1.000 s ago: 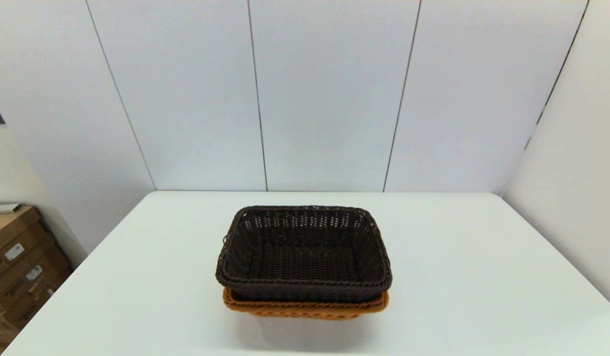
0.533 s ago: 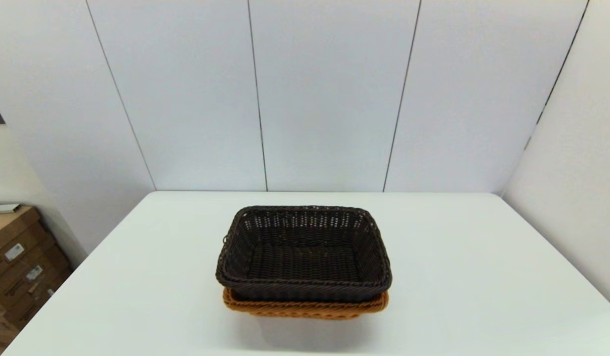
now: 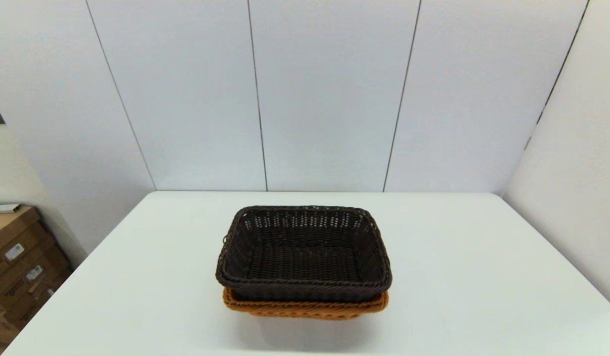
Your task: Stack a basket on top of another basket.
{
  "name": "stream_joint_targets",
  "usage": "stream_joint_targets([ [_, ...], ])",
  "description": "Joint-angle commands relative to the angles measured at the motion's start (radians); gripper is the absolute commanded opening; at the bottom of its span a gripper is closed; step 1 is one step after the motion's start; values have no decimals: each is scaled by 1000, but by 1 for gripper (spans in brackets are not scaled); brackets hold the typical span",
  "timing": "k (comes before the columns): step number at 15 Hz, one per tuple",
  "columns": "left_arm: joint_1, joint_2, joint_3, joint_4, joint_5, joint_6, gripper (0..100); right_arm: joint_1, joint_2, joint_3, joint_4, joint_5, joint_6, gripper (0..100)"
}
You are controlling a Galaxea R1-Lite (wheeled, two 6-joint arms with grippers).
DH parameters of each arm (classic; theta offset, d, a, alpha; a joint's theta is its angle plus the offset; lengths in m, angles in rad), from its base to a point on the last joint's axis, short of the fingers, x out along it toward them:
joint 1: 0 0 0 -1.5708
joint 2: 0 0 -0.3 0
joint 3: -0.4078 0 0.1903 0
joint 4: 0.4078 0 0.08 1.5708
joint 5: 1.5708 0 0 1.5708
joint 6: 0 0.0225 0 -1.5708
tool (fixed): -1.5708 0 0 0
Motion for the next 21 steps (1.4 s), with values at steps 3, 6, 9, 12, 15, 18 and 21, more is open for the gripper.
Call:
stream_joint_targets([
  [3,0,0,0,-1,1,-1,100,0,0,232,-385,2,-92,100],
  [6,0,0,0,1,1,-1,100,0,0,232,-387,2,-58,100],
  [9,0,0,0,1,1,-1,100,0,0,232,-387,2,-57,100],
  [12,0,0,0,1,1,-1,100,0,0,232,-387,1,-57,100],
  [15,0,0,0,-1,1,-1,100,0,0,233,-387,1,-58,100],
  [18,0,0,0,-1,1,-1,100,0,0,232,-387,2,-55,100],
  [21,0,0,0,-1,1,-1,100,0,0,232,-387,2,-55,100],
])
